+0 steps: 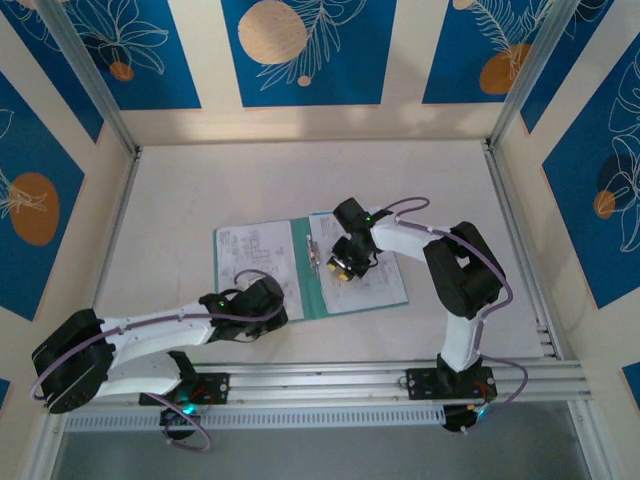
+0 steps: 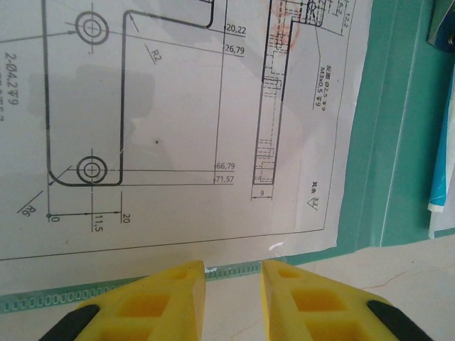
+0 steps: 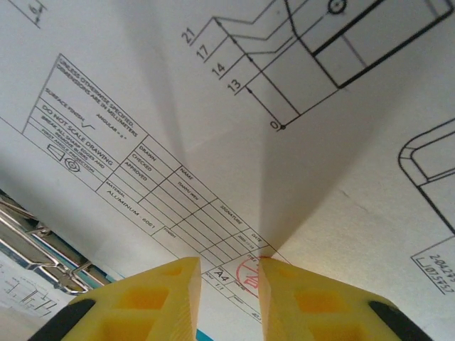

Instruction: Put the files into the folder

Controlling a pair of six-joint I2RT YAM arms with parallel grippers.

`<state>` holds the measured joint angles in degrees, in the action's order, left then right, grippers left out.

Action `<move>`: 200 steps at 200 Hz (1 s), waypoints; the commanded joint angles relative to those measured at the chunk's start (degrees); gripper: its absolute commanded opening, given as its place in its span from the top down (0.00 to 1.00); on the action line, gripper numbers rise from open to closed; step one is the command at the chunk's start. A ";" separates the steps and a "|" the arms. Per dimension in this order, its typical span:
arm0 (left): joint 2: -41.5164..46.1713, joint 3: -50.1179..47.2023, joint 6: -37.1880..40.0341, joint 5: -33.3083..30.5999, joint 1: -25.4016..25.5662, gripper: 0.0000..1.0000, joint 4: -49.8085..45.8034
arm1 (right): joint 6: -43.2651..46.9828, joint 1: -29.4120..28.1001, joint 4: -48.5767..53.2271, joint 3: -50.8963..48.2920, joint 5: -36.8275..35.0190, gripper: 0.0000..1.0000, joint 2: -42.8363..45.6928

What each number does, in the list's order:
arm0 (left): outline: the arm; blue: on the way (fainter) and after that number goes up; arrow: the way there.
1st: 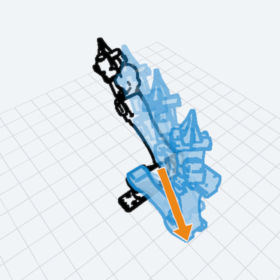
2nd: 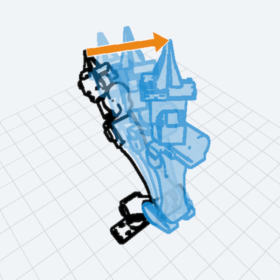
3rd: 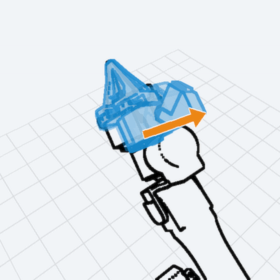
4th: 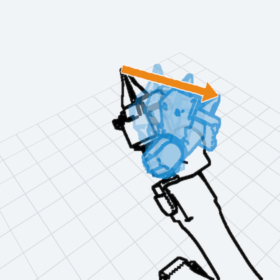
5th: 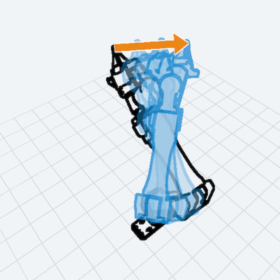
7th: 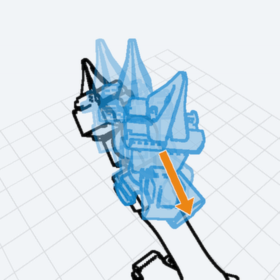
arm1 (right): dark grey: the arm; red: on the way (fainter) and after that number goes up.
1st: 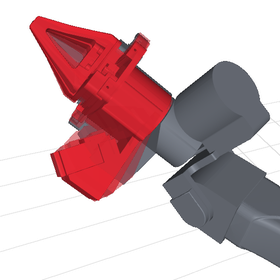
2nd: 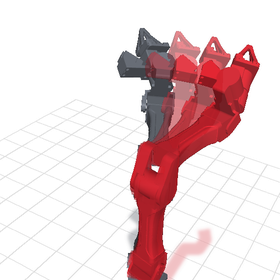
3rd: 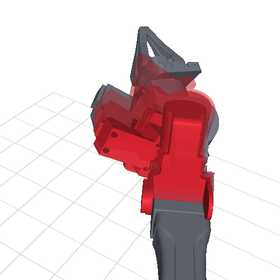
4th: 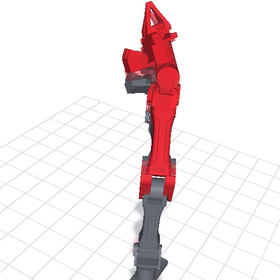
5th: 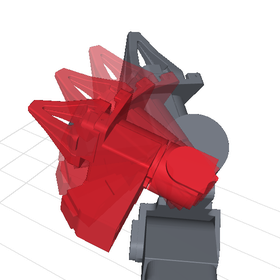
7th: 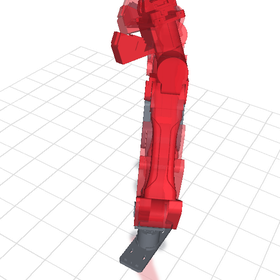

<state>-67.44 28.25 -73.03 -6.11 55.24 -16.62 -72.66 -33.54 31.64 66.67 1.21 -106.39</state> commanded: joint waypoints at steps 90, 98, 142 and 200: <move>-1.92 -0.47 0.10 -1.41 -2.00 0.75 -1.57 | 8.35 -1.00 6.00 11.62 -3.40 0.64 -0.47; -1.74 -0.43 0.40 -1.32 -2.40 0.76 -1.78 | 9.54 -1.00 6.52 13.87 -3.66 0.71 -2.26; -1.83 1.00 3.01 -0.85 -5.55 0.77 -3.07 | 17.08 -1.00 7.28 25.63 -4.74 0.95 -11.80; -4.85 0.51 4.83 -0.04 -8.44 0.79 -2.09 | 22.83 -0.44 10.27 37.58 -3.81 0.95 -20.54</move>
<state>-71.35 28.45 -69.87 -6.02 47.81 -17.39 -53.74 -34.17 38.26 99.35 -2.98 -124.49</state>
